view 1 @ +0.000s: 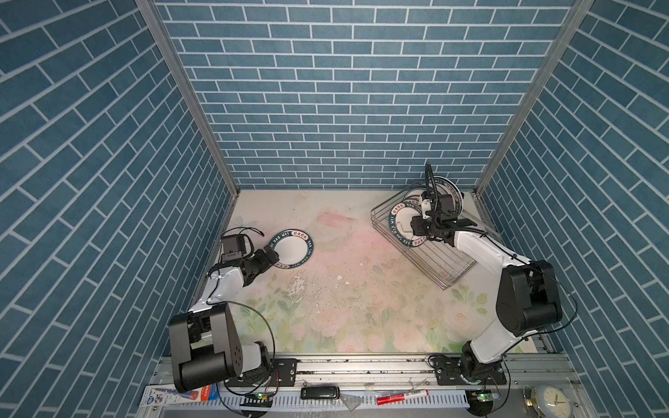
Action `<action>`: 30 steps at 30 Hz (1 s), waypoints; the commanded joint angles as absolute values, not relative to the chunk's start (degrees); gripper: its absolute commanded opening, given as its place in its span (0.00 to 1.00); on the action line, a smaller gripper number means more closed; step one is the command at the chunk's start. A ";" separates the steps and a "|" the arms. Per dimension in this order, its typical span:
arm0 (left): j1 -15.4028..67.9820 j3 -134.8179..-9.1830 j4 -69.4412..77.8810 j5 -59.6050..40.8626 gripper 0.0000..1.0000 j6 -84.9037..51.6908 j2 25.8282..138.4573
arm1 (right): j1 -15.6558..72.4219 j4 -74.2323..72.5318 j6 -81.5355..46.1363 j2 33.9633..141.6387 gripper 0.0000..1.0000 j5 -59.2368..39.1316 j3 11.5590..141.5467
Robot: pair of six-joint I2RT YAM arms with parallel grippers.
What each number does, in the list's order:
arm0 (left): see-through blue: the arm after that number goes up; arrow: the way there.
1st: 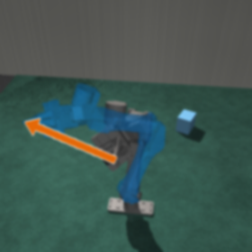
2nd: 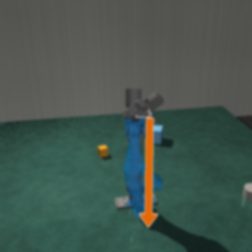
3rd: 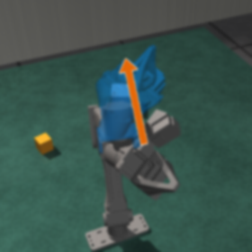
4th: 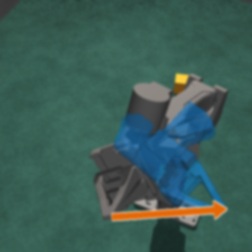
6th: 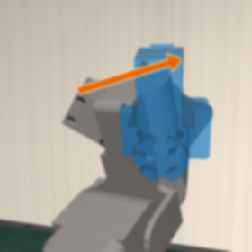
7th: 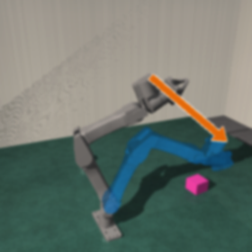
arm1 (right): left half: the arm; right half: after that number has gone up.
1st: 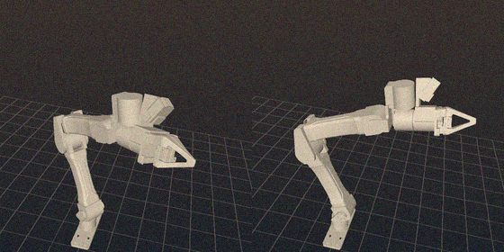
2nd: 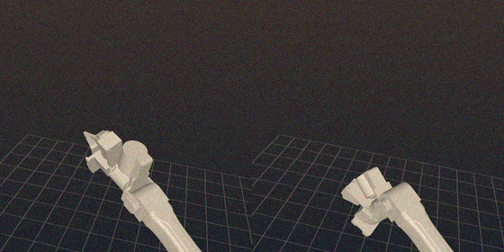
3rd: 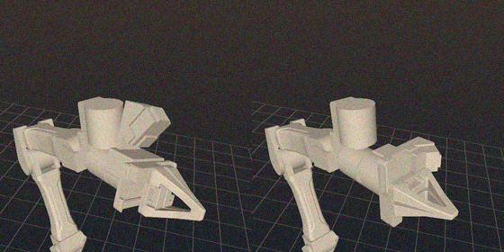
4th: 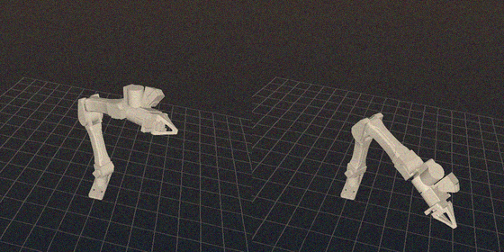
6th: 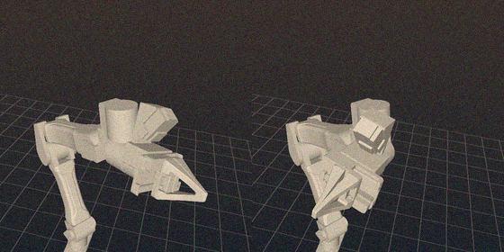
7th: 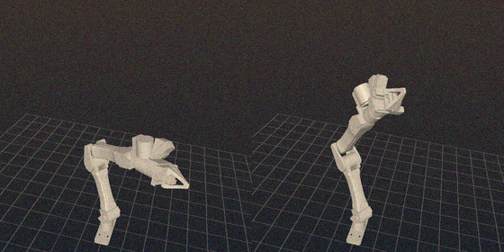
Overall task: Unload the plates from the dish rack
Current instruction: 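Raise the left gripper off the plate while right gripper reaches the next rack plate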
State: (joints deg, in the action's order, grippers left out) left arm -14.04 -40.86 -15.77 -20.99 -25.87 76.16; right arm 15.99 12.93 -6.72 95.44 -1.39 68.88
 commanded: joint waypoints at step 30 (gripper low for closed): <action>-13.88 -41.26 -15.82 -21.67 0.99 -24.84 77.13 | 14.50 7.20 -1.34 95.64 0.12 -11.35 66.92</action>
State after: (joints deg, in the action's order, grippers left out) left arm -14.04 -40.86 -15.75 -21.08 -25.61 76.62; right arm 13.93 6.72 1.08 95.90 -9.28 68.69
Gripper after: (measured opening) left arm 0.994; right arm 0.128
